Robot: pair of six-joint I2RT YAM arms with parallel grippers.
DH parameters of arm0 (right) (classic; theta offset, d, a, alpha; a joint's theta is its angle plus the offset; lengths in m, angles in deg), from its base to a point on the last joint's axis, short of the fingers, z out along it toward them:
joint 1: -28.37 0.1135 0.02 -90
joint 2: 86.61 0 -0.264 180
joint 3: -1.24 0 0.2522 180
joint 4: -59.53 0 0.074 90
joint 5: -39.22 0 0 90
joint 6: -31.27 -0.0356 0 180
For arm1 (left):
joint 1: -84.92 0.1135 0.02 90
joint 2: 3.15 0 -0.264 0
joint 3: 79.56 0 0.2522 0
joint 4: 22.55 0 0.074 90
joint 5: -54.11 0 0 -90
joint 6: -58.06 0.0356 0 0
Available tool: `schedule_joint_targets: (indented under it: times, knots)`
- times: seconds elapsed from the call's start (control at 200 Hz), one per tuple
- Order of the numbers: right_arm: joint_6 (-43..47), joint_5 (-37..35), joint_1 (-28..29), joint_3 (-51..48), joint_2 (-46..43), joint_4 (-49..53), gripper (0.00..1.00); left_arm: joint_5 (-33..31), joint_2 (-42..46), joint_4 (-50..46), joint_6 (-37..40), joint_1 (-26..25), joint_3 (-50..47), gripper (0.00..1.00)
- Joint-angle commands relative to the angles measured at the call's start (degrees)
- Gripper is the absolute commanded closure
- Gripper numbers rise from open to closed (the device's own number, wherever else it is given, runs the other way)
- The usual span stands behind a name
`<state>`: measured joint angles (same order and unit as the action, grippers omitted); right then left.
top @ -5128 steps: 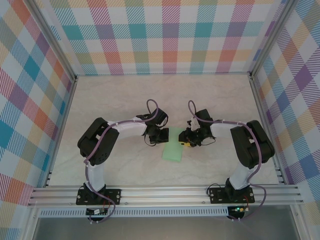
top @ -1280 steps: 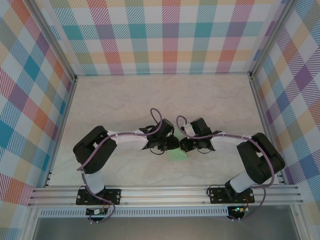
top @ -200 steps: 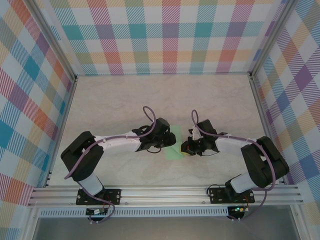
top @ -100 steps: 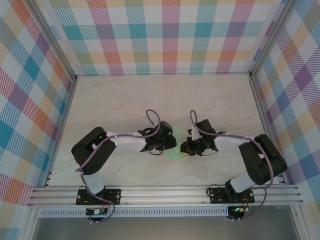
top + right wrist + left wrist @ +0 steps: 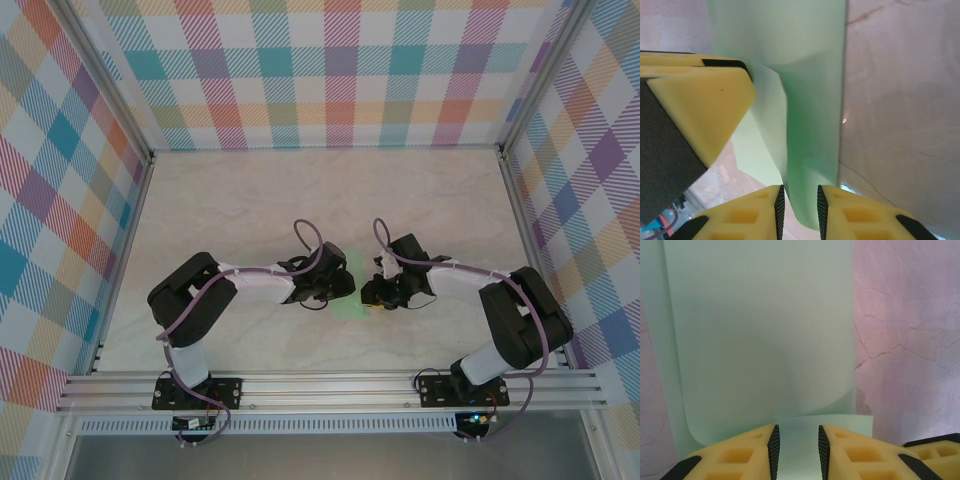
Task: Fold a paper plane with a square sheet of paper (pick it up from the middle)
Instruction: Fold the triangle a second time at the center of the table.
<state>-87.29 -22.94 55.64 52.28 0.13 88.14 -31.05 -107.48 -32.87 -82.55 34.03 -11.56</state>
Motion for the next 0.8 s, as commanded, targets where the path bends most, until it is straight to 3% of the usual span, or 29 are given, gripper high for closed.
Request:
schedule_joint_targets:
  times: [0.0,0.505,0.795]
  knots:
    - [3.67,-1.93,0.34,1.76,-1.07,3.71,0.72,0.51,-0.78,1.50,-0.45,-0.88,0.08,0.71]
    - [6.25,2.53,0.39,3.53,2.69,4.43,0.60,0.43,-0.41,1.22,-0.37,-0.87,0.34,0.72]
    - [9.45,-3.37,1.56,5.33,4.40,7.20,0.59,0.34,-0.28,0.91,-0.42,-0.88,0.83,0.72]
